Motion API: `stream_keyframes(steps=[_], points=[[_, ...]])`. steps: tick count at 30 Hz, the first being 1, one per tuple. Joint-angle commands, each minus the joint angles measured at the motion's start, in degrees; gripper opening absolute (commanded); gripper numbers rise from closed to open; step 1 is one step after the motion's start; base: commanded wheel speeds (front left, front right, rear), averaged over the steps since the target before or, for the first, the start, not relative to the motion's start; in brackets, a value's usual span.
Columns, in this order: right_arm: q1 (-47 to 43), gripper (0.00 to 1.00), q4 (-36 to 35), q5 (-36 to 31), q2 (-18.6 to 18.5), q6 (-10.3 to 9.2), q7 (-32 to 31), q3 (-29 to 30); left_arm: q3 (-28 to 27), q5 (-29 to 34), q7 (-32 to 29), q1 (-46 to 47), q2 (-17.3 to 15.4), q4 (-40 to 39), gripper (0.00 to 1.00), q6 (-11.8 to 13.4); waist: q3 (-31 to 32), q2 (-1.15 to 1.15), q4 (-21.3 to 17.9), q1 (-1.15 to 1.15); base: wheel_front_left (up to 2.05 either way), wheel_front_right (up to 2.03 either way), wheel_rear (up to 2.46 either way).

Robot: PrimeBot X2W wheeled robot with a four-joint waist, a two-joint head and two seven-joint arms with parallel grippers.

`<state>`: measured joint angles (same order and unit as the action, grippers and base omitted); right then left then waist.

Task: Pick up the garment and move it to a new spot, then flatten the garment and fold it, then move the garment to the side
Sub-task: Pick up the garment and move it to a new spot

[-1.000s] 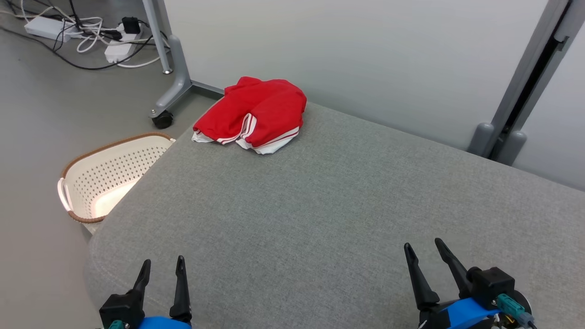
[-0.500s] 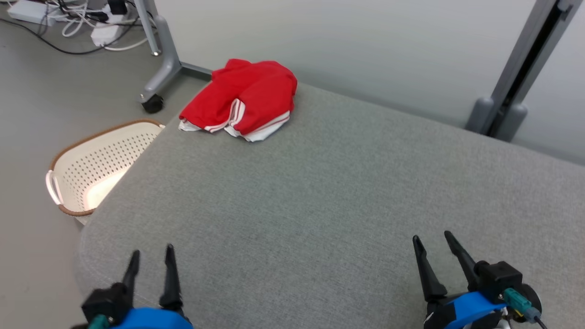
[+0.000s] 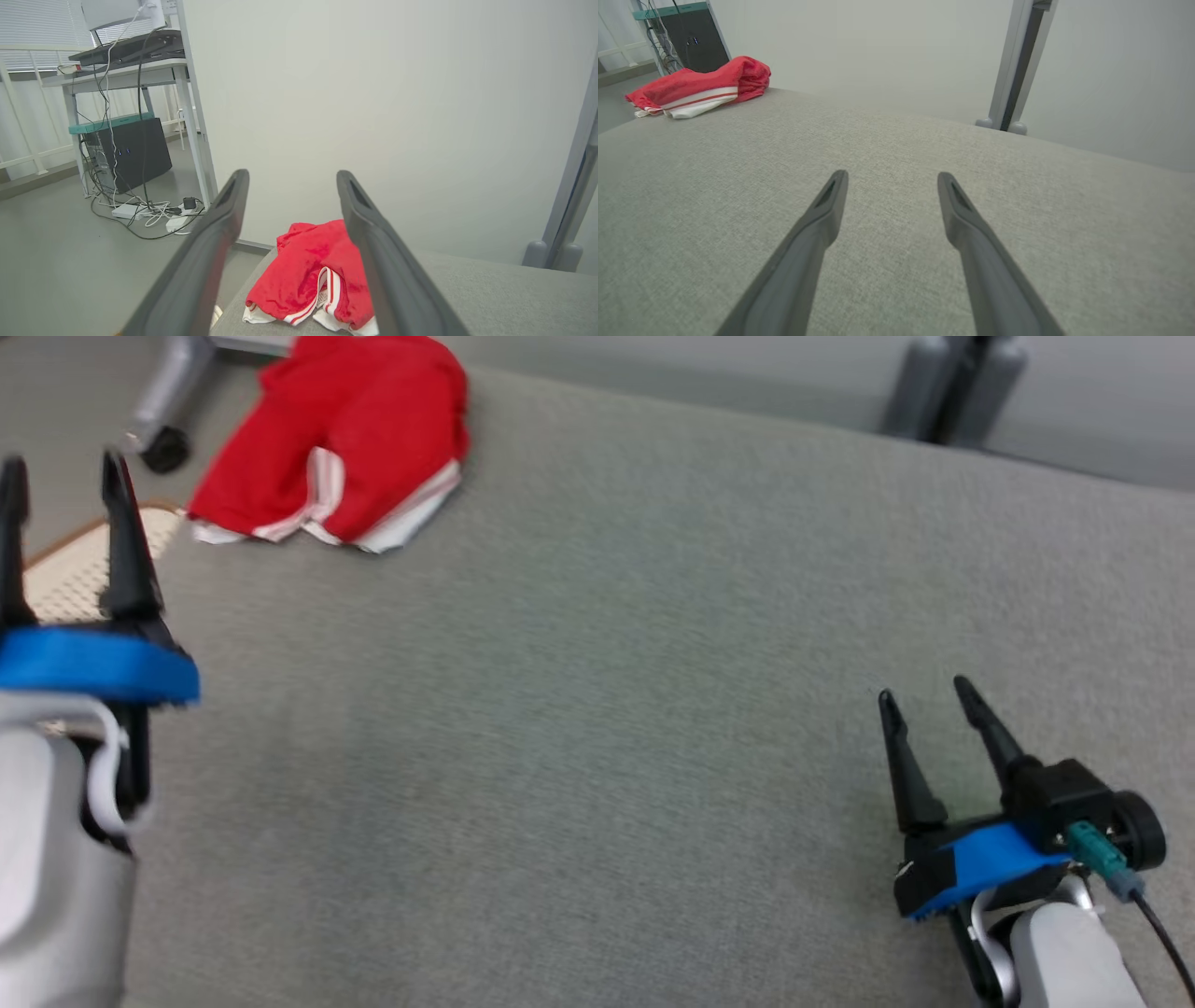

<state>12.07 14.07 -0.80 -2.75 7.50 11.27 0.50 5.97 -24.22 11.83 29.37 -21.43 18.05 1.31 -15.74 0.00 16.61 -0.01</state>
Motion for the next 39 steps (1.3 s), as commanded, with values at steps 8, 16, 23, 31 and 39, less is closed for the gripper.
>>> stream_keyframes(steps=[8,16,23,31,39], points=[[3.2,1.0,-7.3,-3.9,-0.2,-0.01,-3.8,1.7,0.6,-1.1,-4.1,15.2,-3.0,12.7,1.0,-4.3,-9.0,0.0,-5.0,0.01,0.0,0.0,0.0],[3.7,1.0,-13.2,-5.2,-0.2,-0.01,-6.3,3.0,7.4,-1.2,-9.1,22.4,-1.9,27.0,1.0,-8.3,-15.7,0.0,-7.2,0.01,0.0,0.0,0.0],[3.2,1.0,-14.4,-4.7,-0.2,-0.01,-6.3,4.0,10.9,-1.2,-8.6,25.3,-1.8,35.3,1.0,-8.8,-18.4,0.0,-7.9,0.01,0.0,0.0,0.0],[4.3,1.0,-13.4,-3.7,-0.2,-0.01,-5.8,3.9,13.6,-3.2,-8.3,26.8,-1.3,41.1,0.0,-8.7,-18.7,0.0,-8.6,0.01,0.0,0.0,0.0],[4.9,1.0,-11.1,-2.1,-0.2,-0.01,-3.9,3.6,15.7,-2.7,-3.0,28.9,-4.4,43.2,0.0,-8.8,-15.7,0.0,-9.6,0.01,0.0,0.0,0.0]])
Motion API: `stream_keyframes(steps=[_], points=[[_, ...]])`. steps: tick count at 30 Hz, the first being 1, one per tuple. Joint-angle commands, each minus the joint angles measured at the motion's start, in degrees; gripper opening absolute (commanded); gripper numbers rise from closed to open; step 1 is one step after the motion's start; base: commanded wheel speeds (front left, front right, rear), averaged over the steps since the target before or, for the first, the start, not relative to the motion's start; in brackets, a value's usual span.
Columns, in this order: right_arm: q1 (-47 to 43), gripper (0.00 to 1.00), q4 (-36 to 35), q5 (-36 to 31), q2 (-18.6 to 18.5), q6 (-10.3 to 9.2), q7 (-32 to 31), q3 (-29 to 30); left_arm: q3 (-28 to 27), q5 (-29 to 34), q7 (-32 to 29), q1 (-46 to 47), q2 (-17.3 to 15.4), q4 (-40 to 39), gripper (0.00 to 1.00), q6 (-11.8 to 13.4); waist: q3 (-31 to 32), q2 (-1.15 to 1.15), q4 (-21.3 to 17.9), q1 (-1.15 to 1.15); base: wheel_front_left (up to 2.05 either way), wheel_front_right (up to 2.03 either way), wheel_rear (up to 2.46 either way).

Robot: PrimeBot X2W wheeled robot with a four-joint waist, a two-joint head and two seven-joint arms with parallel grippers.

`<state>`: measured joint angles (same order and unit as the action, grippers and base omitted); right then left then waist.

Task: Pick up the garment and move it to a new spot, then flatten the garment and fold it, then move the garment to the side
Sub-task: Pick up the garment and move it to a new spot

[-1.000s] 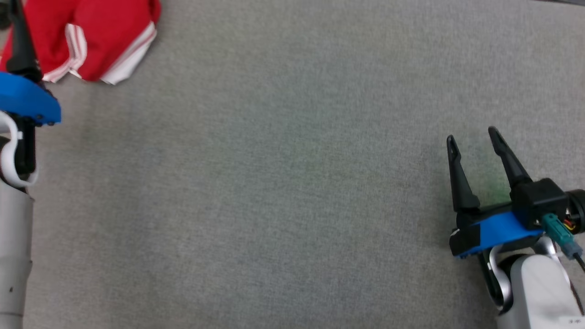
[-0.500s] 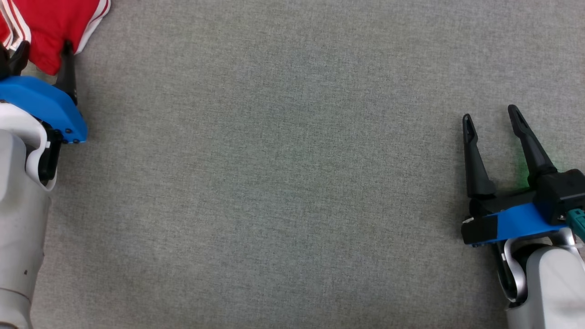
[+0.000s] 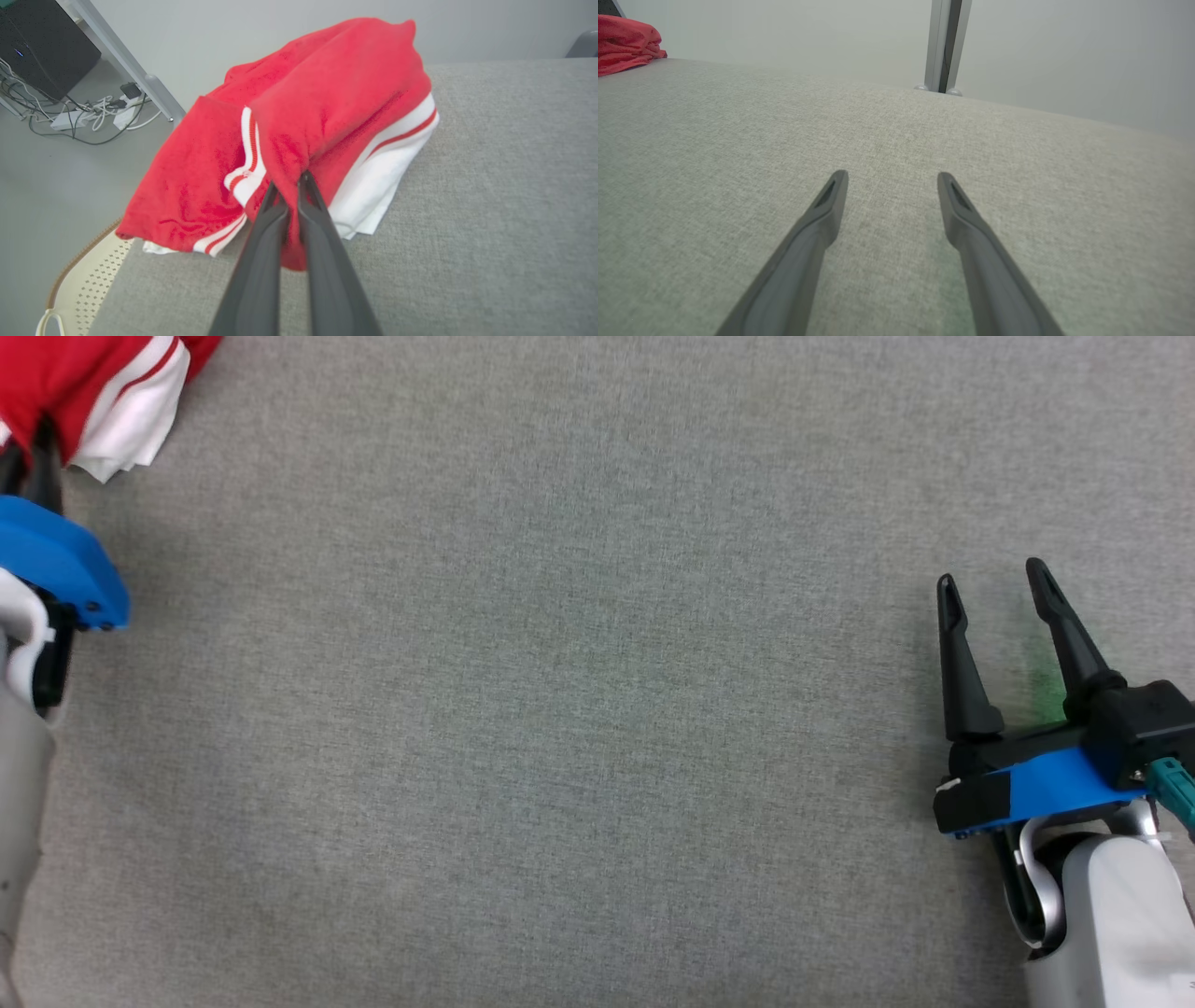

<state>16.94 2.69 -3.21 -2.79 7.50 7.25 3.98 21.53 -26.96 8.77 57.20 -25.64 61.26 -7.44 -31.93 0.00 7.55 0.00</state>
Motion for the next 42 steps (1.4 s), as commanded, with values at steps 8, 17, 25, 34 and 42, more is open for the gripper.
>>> stream_keyframes(steps=[8,17,25,34,42], points=[[0.2,1.0,5.8,3.4,-0.2,-0.01,3.2,-0.7,3.1,5.3,5.1,4.9,-5.4,-2.2,0.0,1.1,9.0,0.0,-3.3,0.0,0.0,0.0,0.0],[-3.3,1.0,13.6,7.1,-0.2,-0.01,6.5,-0.6,8.4,9.5,5.4,8.0,-6.1,-11.0,0.0,0.4,21.5,0.0,-9.3,0.0,0.0,0.0,0.0],[-6.0,1.0,17.4,9.1,-0.2,-0.01,7.7,0.3,9.9,5.7,0.0,10.9,-1.5,-23.0,0.0,0.0,27.6,0.0,-13.2,0.0,0.0,0.0,0.0],[-6.2,1.0,17.5,9.8,-0.1,-0.01,8.0,2.4,10.2,-1.0,-10.8,0.2,2.4,-33.0,0.0,3.6,26.7,0.0,-14.7,0.0,0.0,0.0,0.0],[-4.7,1.0,17.0,10.5,-0.2,-0.01,8.0,1.3,11.8,-5.2,-12.5,-18.8,2.2,-27.6,0.0,6.5,23.1,0.0,-16.2,0.0,0.0,0.0,0.0]])
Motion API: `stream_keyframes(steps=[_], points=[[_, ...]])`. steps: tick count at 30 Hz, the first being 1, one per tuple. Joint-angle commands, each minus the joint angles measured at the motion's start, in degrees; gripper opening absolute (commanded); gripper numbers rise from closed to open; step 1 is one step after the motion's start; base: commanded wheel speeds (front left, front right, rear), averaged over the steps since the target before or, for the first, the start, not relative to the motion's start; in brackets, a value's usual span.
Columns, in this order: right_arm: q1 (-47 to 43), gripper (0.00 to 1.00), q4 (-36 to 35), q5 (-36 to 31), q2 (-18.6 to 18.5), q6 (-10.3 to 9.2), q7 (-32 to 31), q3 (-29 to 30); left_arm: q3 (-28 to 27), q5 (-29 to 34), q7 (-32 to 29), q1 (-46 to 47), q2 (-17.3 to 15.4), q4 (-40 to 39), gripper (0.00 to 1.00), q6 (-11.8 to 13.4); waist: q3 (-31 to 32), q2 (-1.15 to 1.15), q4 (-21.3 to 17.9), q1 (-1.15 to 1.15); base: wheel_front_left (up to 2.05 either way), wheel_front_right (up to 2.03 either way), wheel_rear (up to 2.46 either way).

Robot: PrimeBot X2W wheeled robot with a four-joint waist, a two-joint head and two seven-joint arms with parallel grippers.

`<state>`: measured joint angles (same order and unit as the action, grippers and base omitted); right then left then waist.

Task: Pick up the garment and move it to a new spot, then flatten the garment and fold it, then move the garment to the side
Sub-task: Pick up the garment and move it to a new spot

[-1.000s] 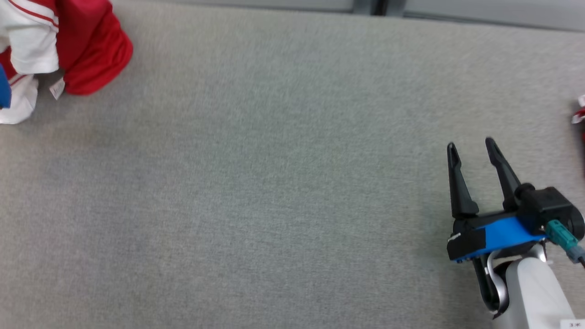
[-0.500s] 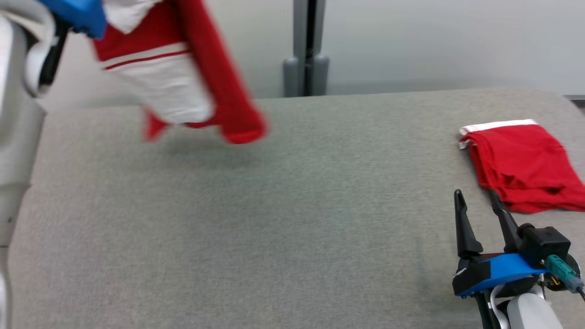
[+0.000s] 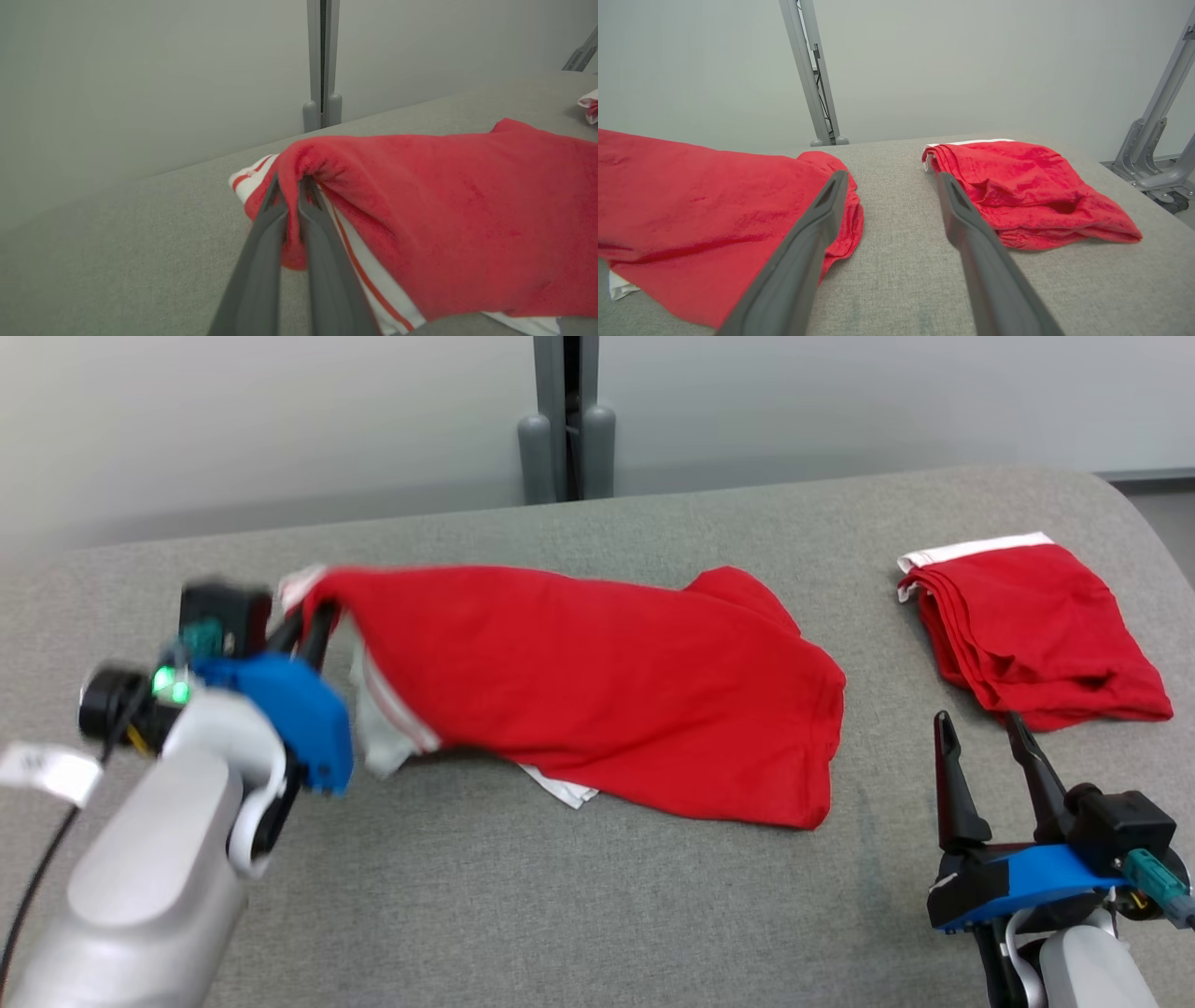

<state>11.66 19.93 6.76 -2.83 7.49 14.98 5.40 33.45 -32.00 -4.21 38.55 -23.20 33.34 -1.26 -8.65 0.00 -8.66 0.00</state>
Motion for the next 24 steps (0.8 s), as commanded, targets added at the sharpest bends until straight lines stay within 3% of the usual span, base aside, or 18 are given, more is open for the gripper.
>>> stream_keyframes(steps=[1,7,8,9,10,15,24], points=[[0.8,1.0,-0.2,0.6,-0.1,0.01,0.3,-0.3,0.0,0.0,1.2,-1.5,-0.2,1.5,0.0,0.6,-0.6,0.0,-0.2,0.0,0.0,0.0,0.0],[1.4,1.0,-0.4,-0.3,-0.1,0.01,0.3,-0.1,-0.6,-0.4,7.0,-4.6,1.2,7.9,0.0,1.8,-2.5,0.0,-0.5,0.0,0.0,0.0,0.0],[1.5,1.0,-0.3,-0.4,-0.1,0.01,0.3,-0.1,-0.7,-0.4,8.3,-4.6,1.4,8.6,0.18,1.8,-2.6,0.0,-0.4,0.0,0.0,0.0,0.0],[1.6,1.0,-0.3,-0.5,-0.1,0.01,0.3,0.0,-0.9,-0.7,9.6,-4.5,1.8,9.2,0.48,2.0,-2.7,0.0,-0.4,0.0,0.0,0.0,0.0],[1.6,1.0,-0.2,-0.5,-0.1,0.01,0.3,0.0,-1.0,-0.5,11.2,-4.2,2.1,9.7,1.0,2.0,-2.8,0.0,-0.2,0.0,0.0,0.0,0.0],[2.0,1.0,-0.1,-1.1,-0.1,0.01,0.3,-0.3,-1.0,0.6,17.1,-2.9,3.7,11.1,1.0,1.9,-3.0,0.0,0.6,0.0,0.0,0.0,0.0],[1.1,1.0,-0.9,-2.4,-0.1,0.01,0.3,-0.6,-3.4,0.4,19.4,-6.9,5.5,7.9,1.0,1.6,-1.7,0.0,2.4,0.0,0.0,0.0,0.0]])
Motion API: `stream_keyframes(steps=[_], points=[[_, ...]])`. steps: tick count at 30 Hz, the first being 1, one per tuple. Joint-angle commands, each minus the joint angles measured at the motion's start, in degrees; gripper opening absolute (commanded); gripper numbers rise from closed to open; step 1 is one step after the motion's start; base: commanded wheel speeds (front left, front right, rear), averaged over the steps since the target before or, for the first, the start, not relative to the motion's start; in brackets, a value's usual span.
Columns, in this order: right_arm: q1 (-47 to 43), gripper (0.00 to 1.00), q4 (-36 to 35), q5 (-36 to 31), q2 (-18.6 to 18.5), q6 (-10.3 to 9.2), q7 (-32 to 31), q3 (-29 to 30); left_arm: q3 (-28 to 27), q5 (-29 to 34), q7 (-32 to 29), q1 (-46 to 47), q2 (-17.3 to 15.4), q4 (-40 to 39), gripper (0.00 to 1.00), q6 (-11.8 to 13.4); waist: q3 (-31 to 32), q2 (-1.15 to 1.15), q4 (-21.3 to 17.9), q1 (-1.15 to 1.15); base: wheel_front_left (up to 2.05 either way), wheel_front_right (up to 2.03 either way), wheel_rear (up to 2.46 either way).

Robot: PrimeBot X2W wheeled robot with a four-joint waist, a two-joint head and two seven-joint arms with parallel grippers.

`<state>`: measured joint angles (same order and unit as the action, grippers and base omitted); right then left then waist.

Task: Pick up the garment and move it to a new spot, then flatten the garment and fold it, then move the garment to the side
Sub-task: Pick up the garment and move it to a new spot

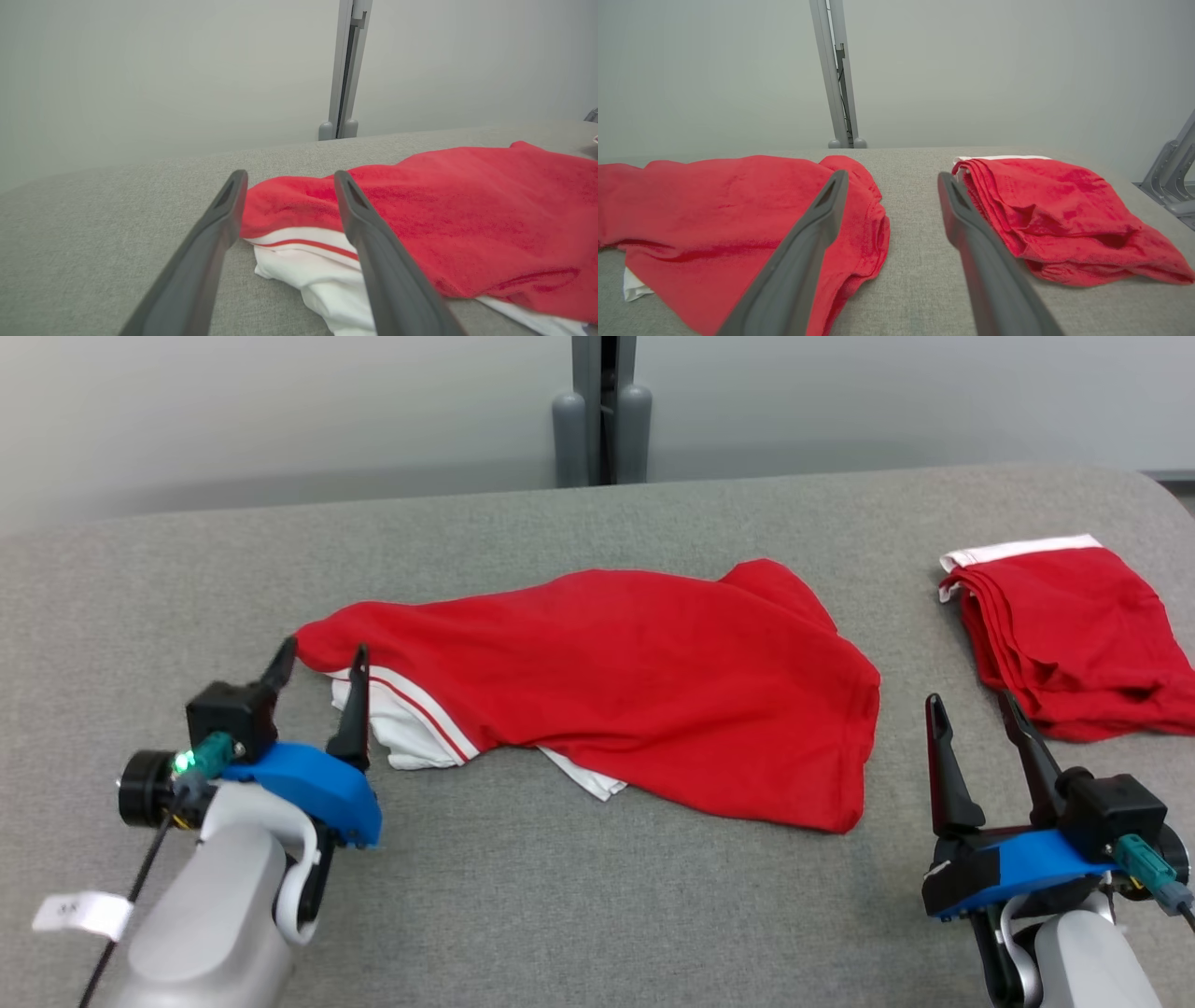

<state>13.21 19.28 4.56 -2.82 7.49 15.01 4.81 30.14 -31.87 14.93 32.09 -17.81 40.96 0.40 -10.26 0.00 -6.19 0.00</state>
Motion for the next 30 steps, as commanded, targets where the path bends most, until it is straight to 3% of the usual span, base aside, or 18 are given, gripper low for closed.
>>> stream_keyframes(steps=[1,12,30], points=[[-0.8,1.0,-0.2,-0.3,-0.1,0.01,0.2,0.1,-0.4,0.5,0.3,-1.4,0.3,-0.7,1.0,0.1,0.3,0.0,0.1,0.0,0.0,0.0,0.0],[-4.9,1.0,0.2,-0.5,-0.1,0.01,0.2,0.5,-6.7,4.5,0.3,-17.0,3.8,-13.1,1.0,3.2,5.8,0.0,2.5,0.0,0.0,0.0,0.0],[-9.8,1.0,-0.2,2.2,-0.1,0.01,0.2,-2.5,-13.0,8.9,0.3,-28.8,8.0,-20.9,1.0,4.1,8.8,0.0,2.6,0.0,0.0,0.0,0.0]])
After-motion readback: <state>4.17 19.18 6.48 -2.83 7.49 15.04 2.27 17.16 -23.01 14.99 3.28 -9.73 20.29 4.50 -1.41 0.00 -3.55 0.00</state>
